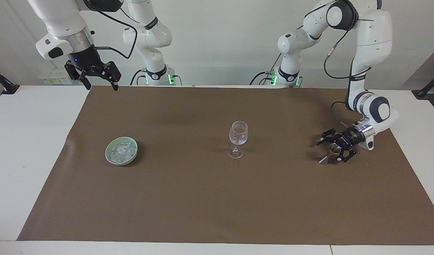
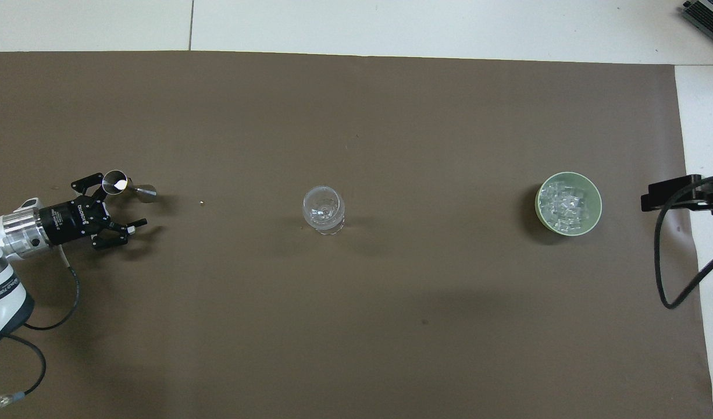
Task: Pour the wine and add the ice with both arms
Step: 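Close the left gripper around the metal jigger cup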
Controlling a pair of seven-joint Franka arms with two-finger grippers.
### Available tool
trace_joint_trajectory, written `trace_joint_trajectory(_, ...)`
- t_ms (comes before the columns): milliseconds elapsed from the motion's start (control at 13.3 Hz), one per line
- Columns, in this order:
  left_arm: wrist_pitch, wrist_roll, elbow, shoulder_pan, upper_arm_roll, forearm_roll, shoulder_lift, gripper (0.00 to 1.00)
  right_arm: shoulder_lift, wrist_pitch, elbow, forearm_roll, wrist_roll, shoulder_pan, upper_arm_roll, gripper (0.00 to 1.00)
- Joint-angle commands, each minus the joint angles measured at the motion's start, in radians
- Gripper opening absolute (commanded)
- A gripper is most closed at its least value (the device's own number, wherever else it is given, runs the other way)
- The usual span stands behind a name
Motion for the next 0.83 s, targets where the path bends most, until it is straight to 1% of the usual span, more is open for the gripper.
trace_joint_trajectory(0, 0.022, 0.033, -0.036, -0.017, 0.007, -0.03, -0.029, 0.96, -0.019, 0.005, -0.024, 0.018, 0.015, -0.002, 0.002, 1.0)
trace_joint_trajectory(75, 0.021, 0.044, -0.037, -0.017, 0.007, -0.03, -0.029, 0.93, -0.019, 0.005, -0.023, 0.018, 0.015, -0.002, 0.002, 1.0)
trace_joint_trajectory(225, 0.016, 0.053, -0.037, -0.015, 0.007, -0.03, -0.031, 0.9, -0.019, 0.005, -0.023, 0.018, 0.015, -0.002, 0.002, 1.0)
trace_joint_trajectory(300, 0.016, 0.055, -0.037, -0.015, 0.007, -0.03, -0.031, 0.84, -0.019, 0.005, -0.023, 0.018, 0.015, -0.002, 0.002, 1.0)
trace_joint_trajectory(450, 0.016, 0.055, -0.037, -0.013, 0.008, -0.03, -0.031, 0.66, -0.019, 0.005, -0.023, 0.018, 0.015, -0.002, 0.002, 1.0)
trace_joint_trajectory(525, 0.016, 0.055, -0.036, -0.012, 0.007, -0.03, -0.031, 0.59, -0.019, 0.005, -0.023, 0.018, 0.015, -0.002, 0.002, 1.0)
trace_joint_trajectory(751, 0.015, 0.055, -0.034, -0.004, 0.007, -0.03, -0.031, 0.57, -0.019, 0.005, -0.023, 0.018, 0.015, -0.002, 0.002, 1.0)
